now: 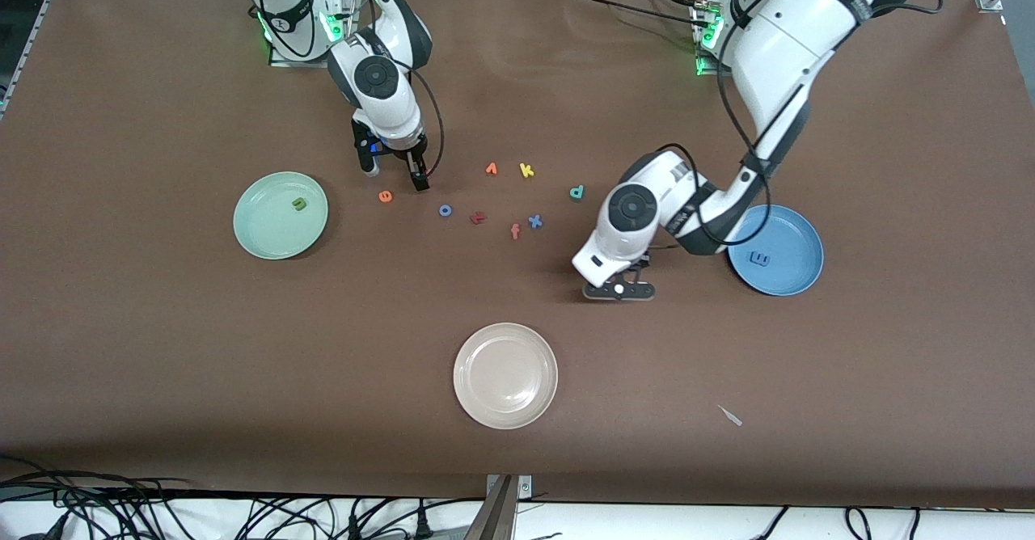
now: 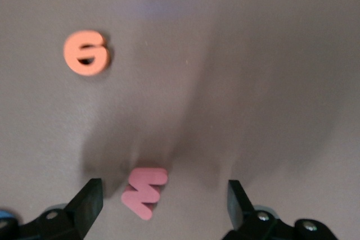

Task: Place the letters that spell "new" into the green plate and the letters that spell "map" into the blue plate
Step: 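Release the yellow a onto the blue plate while the right gripper grasps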

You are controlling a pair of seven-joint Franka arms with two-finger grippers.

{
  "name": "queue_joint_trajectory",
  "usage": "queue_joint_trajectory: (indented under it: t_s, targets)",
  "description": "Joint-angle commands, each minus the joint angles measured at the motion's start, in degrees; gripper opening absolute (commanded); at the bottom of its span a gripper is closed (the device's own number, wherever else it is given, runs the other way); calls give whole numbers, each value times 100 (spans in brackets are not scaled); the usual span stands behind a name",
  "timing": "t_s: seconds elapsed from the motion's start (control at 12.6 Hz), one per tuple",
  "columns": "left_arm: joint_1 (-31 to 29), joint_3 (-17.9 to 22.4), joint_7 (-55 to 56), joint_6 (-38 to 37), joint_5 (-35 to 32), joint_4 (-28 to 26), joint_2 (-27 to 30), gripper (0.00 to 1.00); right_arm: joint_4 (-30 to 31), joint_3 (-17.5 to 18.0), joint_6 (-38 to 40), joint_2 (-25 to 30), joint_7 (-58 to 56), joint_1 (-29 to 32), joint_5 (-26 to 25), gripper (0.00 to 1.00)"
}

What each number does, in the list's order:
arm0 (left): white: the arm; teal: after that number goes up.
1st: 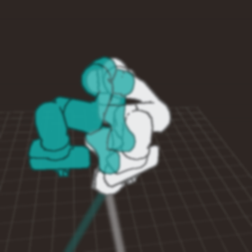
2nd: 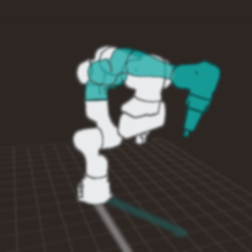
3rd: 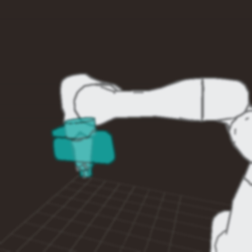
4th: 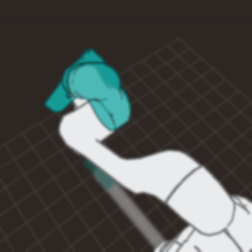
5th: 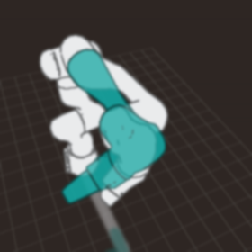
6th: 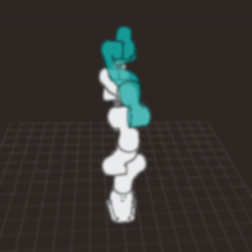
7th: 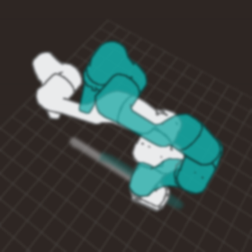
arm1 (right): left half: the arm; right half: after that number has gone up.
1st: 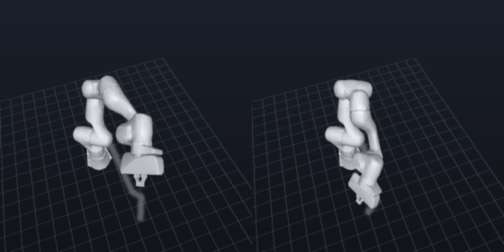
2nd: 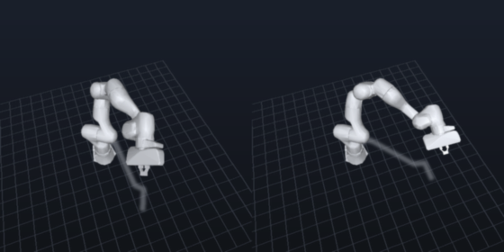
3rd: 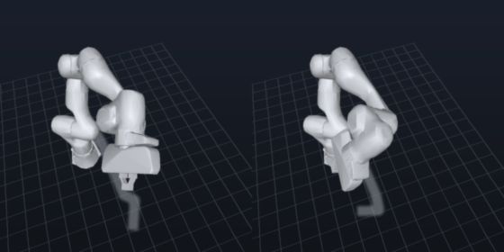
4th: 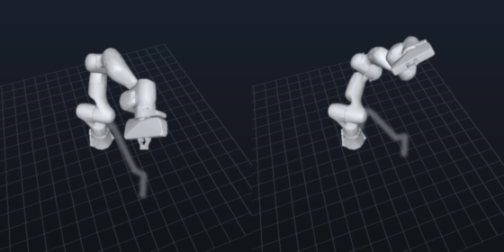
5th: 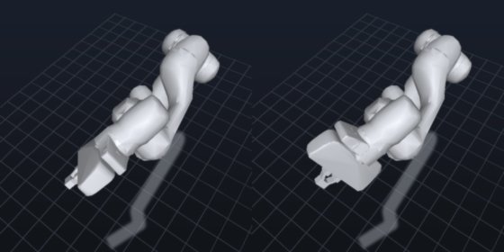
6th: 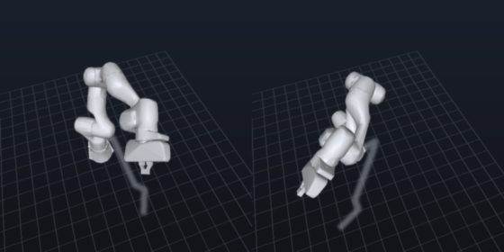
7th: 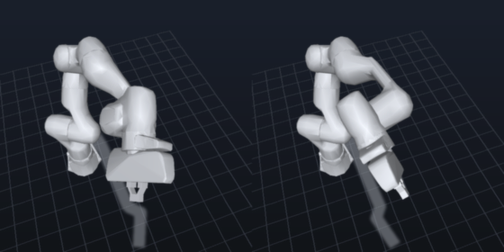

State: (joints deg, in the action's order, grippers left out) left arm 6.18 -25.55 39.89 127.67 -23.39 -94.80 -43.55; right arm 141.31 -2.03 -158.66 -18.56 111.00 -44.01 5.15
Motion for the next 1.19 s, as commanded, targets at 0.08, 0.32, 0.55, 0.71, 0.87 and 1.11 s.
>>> queue_joint_trajectory:
  t_s: [0.08,0.32,0.55,0.71,0.87,1.11]
  targets:
    - [-1071,-415,-1655,-996,369,-65,479,2,-60,-52,-200,-112,282,-73,-23,74]
    - [-1750,-495,-3062,-1744,414,-82,681,3,-60,-87,-209,-95,273,-73,-23,57]
    - [-2338,-469,-4293,-1816,309,-231,664,3,-69,-183,-218,-86,212,-73,-49,50]
    - [-2638,-451,-4822,-1860,204,-424,647,9,-69,-202,-366,-95,150,-64,-49,30]
    - [-2841,-460,-5043,-1843,-156,-547,611,11,-69,-210,-429,-95,133,-64,-49,16]
    - [-2859,-512,-5036,-2175,-70,-469,734,100,-130,-307,-411,10,-244,-55,-58,6]
